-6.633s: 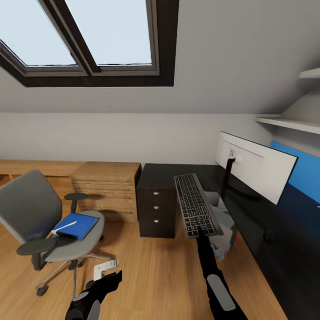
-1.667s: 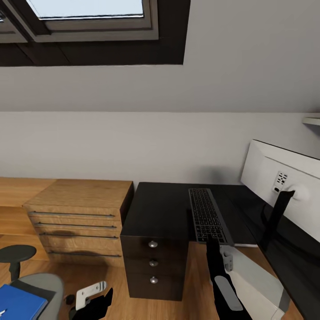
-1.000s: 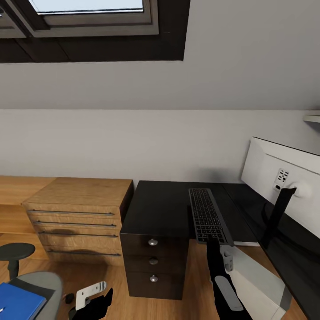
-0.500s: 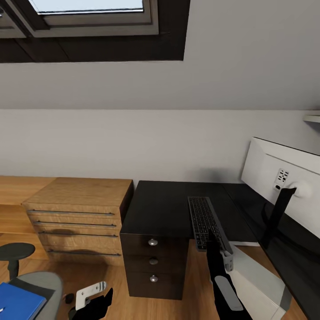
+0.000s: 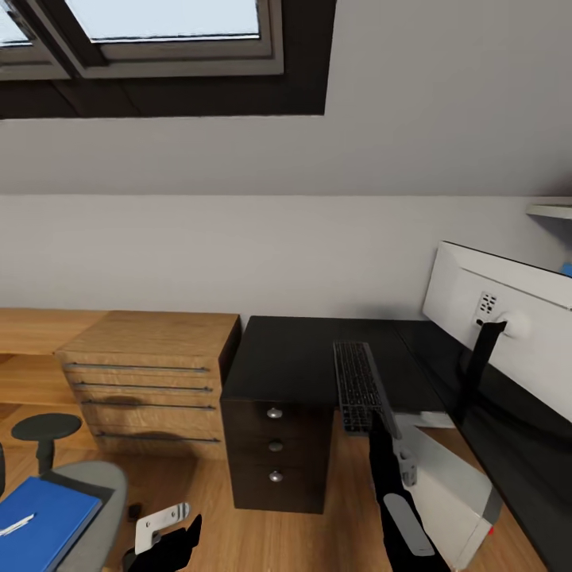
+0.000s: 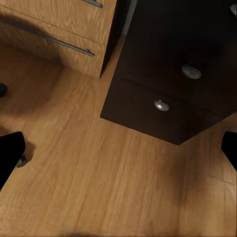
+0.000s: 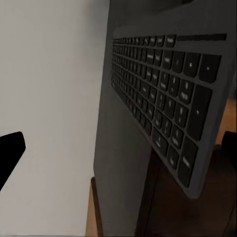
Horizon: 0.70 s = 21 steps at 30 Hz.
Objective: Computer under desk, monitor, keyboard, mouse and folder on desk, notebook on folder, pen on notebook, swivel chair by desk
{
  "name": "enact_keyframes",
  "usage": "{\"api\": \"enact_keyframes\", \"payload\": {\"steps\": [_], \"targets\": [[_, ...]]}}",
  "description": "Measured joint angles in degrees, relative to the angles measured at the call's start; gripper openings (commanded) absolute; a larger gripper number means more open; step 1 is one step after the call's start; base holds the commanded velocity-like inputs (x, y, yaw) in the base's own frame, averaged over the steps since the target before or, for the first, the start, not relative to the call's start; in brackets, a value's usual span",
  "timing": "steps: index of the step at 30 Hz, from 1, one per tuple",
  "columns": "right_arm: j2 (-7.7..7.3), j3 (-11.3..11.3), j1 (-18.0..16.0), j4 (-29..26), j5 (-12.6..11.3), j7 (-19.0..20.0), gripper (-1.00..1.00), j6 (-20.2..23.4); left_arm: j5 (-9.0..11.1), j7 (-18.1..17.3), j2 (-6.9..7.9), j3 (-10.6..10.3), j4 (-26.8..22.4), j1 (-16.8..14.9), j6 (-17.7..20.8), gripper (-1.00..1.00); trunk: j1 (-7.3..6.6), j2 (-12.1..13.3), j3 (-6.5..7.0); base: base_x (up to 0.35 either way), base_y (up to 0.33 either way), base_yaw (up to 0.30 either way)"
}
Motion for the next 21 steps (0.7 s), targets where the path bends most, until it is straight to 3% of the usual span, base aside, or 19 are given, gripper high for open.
{"api": "enact_keyframes", "payload": {"steps": [12, 21], "targets": [[0.00, 0.5, 0.0, 1.7, 0.3, 0.2, 1.00, -0.3, -0.1, 0.1, 0.09, 0.1, 0.0, 0.0, 0.0, 1.00, -0.01, 0.0, 0.00, -0.301, -0.036, 0.000], [0.00, 0.5, 0.0, 2.4, 0.5, 0.3, 1.00, -0.5, -0.1, 0.1, 0.09, 1.1, 0.1, 0.0, 0.0, 1.00, -0.03, 0.0, 0.00, -0.095, -0.059, 0.000]]}}
